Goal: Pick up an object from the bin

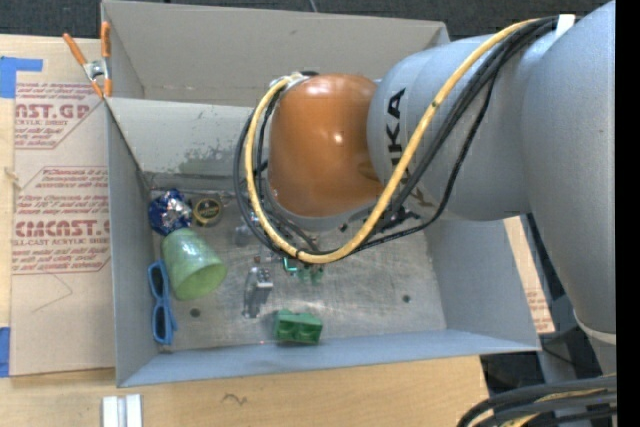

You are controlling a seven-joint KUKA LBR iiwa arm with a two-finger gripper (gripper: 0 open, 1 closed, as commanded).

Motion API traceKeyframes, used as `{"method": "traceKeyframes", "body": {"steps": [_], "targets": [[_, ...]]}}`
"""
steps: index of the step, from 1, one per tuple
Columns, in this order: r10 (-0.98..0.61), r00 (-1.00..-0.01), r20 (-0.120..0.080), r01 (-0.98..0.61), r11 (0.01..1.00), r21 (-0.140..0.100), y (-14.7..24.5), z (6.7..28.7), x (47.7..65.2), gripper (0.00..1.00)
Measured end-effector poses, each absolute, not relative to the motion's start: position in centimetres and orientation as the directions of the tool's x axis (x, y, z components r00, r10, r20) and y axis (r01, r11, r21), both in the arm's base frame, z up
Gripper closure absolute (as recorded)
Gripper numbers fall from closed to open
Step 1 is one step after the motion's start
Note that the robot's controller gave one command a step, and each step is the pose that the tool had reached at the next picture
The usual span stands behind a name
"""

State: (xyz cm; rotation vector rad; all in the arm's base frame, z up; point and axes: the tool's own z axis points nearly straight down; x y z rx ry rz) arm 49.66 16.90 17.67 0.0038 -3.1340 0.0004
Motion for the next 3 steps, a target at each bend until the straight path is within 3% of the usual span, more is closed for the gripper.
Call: {"method": "traceKeyframes", "body": {"steps": [1, 2, 3], "targets": [[0.36, -0.933, -0.003, 0.36, 0.933, 0.001, 22.6, 7.0, 50.4, 0.0], [0.35, -0.937, -0.001, 0.35, 0.937, 0.001, 24.4, 10.1, 49.4, 0.0], [0.54, -0.841, 0.002, 0.54, 0.841, -0.002, 23.9, 9.9, 48.3, 0.0]]}}
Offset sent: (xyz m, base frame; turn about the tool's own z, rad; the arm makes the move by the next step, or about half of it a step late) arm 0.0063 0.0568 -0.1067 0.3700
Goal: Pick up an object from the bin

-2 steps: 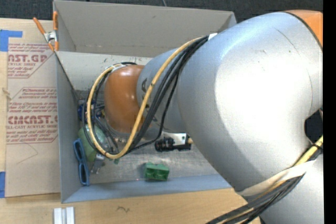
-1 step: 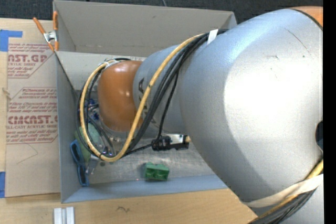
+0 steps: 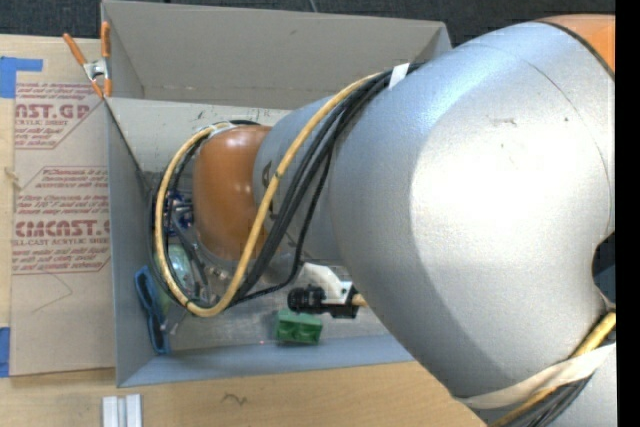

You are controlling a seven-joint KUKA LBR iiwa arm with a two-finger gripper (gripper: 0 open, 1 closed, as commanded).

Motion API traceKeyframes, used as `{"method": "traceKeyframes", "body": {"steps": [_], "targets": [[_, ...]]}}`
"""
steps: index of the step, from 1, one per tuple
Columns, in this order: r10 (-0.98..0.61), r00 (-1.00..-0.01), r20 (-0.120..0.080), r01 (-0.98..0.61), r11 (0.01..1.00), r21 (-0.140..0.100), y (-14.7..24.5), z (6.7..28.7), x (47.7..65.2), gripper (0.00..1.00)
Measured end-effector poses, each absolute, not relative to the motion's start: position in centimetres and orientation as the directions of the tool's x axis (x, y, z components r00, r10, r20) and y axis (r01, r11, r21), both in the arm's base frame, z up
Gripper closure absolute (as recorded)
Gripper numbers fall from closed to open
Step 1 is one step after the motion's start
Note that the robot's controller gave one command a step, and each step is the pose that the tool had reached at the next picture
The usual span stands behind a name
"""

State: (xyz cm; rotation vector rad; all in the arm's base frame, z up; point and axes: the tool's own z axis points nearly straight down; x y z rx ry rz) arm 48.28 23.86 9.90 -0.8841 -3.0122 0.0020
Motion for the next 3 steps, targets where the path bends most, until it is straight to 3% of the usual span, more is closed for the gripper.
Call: {"method": "traceKeyframes", "body": {"steps": [1, 2, 3], "targets": [[0.634, -0.773, -0.004, 0.634, 0.773, -0.003, 23.2, 7.08, 48.76, 0.0], [0.633, -0.774, -0.002, 0.633, 0.774, -0.001, 23.13, 7.11, 48.81, 0.0], [0.635, -0.772, -0.004, 0.635, 0.772, 0.0, 23.04, 7.3, 48.94, 1.0]]}}
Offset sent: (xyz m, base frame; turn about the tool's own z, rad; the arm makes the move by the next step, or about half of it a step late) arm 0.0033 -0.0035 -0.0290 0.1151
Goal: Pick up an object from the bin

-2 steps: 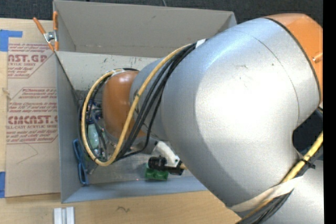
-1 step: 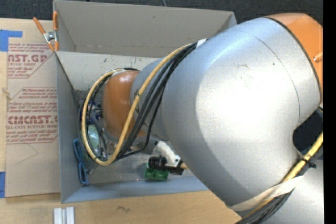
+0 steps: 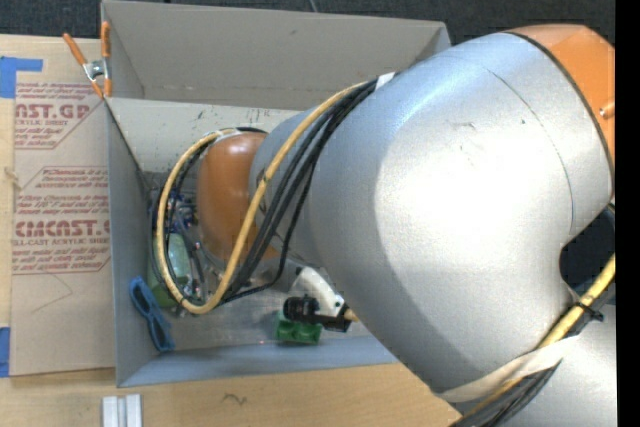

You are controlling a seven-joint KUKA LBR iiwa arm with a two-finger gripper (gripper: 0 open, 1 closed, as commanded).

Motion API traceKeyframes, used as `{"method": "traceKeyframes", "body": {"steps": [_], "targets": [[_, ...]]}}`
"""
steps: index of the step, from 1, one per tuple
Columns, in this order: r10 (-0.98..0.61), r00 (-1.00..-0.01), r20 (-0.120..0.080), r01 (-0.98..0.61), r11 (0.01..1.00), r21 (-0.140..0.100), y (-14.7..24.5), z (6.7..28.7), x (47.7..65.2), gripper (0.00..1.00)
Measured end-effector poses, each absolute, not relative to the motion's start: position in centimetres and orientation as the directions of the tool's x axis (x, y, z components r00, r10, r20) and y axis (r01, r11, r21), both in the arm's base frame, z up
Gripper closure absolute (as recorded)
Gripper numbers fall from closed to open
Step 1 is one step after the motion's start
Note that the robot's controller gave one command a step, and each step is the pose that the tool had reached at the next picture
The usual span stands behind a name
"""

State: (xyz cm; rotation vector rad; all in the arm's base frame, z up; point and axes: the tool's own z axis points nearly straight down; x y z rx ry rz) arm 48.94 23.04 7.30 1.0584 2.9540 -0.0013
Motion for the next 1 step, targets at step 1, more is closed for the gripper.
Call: {"method": "traceKeyframes", "body": {"steps": [1], "targets": [[0.634, -0.773, 0.001, 0.634, 0.773, 0.0, 23.07, 8.99, 48.93, 1.0]]}}
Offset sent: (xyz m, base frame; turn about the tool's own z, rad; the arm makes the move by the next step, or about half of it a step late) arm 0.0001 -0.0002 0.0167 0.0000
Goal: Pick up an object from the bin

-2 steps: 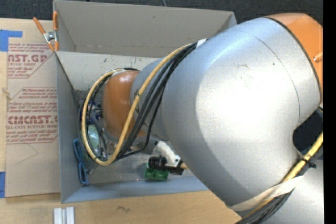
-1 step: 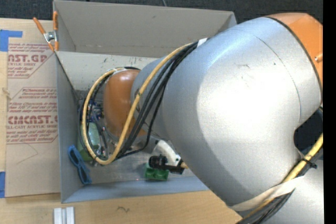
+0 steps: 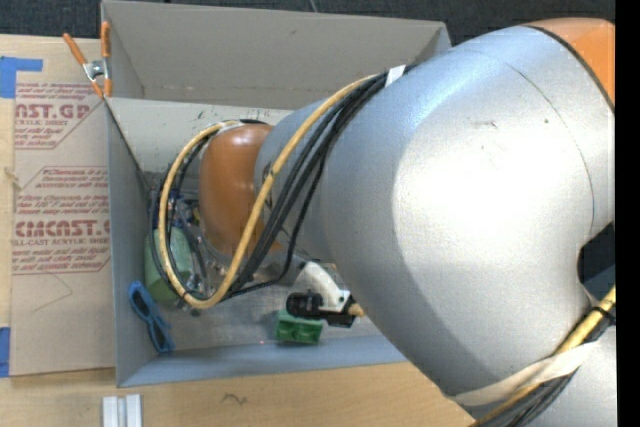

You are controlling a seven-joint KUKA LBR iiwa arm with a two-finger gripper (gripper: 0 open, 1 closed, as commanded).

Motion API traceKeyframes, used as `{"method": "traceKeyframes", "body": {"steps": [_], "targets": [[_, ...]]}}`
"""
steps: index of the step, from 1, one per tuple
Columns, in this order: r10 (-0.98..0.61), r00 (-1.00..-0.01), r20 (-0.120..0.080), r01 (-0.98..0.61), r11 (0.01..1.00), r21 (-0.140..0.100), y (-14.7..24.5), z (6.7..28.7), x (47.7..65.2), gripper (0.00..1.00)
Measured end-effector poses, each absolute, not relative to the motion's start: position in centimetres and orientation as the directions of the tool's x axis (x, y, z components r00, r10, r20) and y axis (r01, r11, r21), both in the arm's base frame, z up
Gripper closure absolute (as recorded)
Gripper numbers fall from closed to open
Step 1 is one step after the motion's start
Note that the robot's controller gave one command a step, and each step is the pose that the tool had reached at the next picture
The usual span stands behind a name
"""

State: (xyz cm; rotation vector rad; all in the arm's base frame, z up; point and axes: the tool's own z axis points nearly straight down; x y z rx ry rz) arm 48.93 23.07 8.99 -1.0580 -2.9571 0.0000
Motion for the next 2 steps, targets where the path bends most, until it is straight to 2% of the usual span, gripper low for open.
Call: {"method": "traceKeyframes", "body": {"steps": [2], "targets": [[0.632, -0.775, 0.0, 0.632, 0.775, 0.001, 23.2, 15.0, 48.9, 1.0]]}}
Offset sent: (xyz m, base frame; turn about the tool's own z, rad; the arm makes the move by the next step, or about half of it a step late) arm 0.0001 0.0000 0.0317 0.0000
